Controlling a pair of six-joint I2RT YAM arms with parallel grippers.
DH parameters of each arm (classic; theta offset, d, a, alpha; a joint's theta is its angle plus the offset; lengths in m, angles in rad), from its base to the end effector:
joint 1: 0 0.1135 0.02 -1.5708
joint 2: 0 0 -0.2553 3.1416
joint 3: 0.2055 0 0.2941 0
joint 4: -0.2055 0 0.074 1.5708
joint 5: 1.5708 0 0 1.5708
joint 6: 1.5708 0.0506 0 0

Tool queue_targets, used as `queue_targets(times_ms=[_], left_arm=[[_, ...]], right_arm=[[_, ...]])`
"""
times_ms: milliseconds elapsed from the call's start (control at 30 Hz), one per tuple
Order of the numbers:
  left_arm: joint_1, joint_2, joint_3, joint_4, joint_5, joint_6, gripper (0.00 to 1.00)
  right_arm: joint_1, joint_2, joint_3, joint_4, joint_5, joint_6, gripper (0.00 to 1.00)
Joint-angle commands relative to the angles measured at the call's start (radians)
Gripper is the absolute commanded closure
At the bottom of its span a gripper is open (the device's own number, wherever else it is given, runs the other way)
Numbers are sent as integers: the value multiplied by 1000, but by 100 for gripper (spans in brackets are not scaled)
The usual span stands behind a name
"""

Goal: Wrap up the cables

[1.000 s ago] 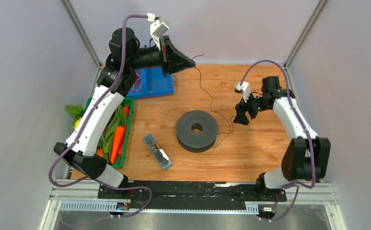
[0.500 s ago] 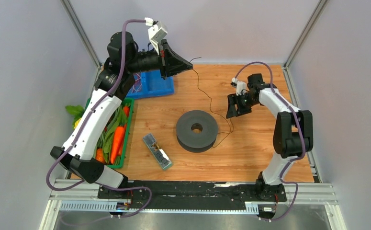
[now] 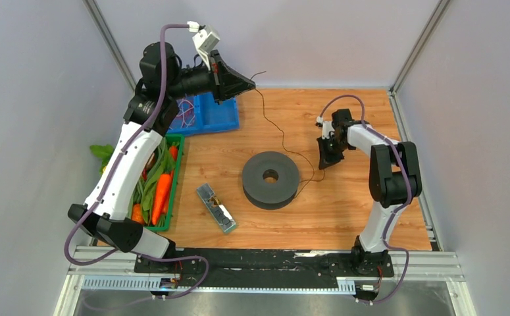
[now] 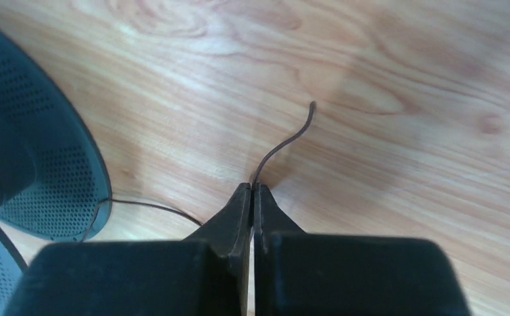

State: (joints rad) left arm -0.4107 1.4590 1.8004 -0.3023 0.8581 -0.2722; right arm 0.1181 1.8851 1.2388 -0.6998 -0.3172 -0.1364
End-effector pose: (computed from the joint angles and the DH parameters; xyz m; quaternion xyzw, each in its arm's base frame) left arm 0.3054 -0.1747 0.5243 0.3428 0.6081 -0.4912 0.5211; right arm 0.3875 0.0619 0.1118 -0.1421 0.9710 0.1559 0.1121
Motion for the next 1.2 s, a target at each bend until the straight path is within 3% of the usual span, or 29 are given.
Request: queue_targets(times_ms=[0, 233, 400, 767, 1033, 1167], left_arm=[[91, -42, -18, 12, 50, -122, 100], [295, -144, -113, -37, 10, -151, 100], [433, -238, -183, -86, 3, -96, 100], [706, -351, -250, -441, 16, 243, 100], [866, -367, -276, -494, 32, 327, 100], [894, -359, -279, -514, 32, 360, 100]], right_arm=[[-69, -32, 144, -9, 79, -14, 100], [-316, -46, 474, -15, 184, -20, 100], [-402, -30, 623, -7, 240, -14, 100], [-437, -87, 614, 92, 313, -11, 100], [-452, -95, 587, 134, 365, -55, 100], [-460, -93, 580, 152, 371, -69, 100]])
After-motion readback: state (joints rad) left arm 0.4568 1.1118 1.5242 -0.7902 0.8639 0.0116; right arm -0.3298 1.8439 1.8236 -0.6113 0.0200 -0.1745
